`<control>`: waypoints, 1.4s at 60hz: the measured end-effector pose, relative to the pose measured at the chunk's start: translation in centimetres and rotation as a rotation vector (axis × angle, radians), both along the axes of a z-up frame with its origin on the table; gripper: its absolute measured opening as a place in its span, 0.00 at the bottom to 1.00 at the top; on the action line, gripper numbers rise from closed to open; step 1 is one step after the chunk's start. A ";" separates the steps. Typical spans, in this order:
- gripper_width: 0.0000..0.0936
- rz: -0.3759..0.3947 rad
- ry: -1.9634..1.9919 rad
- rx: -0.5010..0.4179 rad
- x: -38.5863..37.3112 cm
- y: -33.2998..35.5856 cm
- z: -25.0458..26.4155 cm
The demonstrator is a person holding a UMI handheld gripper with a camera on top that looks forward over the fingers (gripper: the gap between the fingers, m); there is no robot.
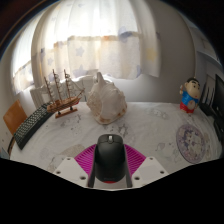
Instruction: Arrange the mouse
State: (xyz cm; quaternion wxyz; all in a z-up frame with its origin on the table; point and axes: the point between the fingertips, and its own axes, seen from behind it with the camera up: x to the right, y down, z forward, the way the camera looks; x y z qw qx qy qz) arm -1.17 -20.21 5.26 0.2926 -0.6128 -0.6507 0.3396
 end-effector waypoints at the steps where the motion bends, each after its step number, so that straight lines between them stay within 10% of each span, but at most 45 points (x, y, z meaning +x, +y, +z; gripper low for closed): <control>1: 0.46 -0.002 0.011 -0.003 -0.1 0.6 1.1; 15: 0.46 -0.124 0.101 0.044 -2.7 19.7 10.1; 33: 0.47 -0.191 -0.109 0.108 -3.7 37.1 -5.2; 40: 0.52 -0.183 -0.111 0.056 -3.7 37.2 -6.7; 46: 0.93 -0.190 -0.171 0.057 -2.7 37.6 -5.7; 67: 0.91 -0.245 -0.190 -0.037 12.2 30.6 14.3; 84: 0.91 -0.220 -0.180 0.038 18.9 27.5 16.9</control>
